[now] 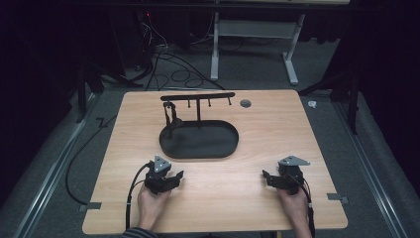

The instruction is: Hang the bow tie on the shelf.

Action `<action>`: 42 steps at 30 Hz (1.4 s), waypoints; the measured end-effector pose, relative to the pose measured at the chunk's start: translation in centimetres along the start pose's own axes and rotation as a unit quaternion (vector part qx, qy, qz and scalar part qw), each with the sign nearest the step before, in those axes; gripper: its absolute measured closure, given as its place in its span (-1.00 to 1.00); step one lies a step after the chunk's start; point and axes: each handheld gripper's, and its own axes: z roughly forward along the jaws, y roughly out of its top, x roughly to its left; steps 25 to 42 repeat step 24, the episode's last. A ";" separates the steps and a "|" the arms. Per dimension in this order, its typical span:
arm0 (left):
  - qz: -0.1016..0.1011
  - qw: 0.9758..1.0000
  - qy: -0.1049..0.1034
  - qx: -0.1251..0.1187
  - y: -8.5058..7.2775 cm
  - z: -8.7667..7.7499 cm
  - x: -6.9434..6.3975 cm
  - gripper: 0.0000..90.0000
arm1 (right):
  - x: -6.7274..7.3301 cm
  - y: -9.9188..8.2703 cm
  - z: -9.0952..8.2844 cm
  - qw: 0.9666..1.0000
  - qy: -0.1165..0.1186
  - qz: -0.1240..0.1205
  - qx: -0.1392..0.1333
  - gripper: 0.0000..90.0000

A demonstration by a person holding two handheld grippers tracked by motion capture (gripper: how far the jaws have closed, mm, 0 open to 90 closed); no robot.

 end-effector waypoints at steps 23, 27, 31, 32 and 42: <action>0.008 1.000 0.022 0.006 -0.5 0.9 -0.1 -0.24 | 0.0 0.0 0.0 1.000 0.000 -0.001 0.000 -0.39; 0.008 1.000 0.023 0.006 -0.5 0.9 -0.1 -0.24 | 0.0 0.0 0.0 1.000 0.000 -0.001 0.000 -0.39; 0.008 1.000 0.023 0.006 -0.5 0.9 -0.1 -0.24 | 0.0 0.0 0.0 1.000 0.000 -0.001 0.000 -0.39; 0.008 1.000 0.023 0.006 -0.5 0.9 -0.1 -0.24 | 0.0 0.0 0.0 1.000 0.000 -0.001 0.000 -0.39; 0.008 1.000 0.023 0.006 -0.5 0.9 -0.1 -0.24 | 0.0 0.0 0.0 1.000 0.000 -0.001 0.000 -0.39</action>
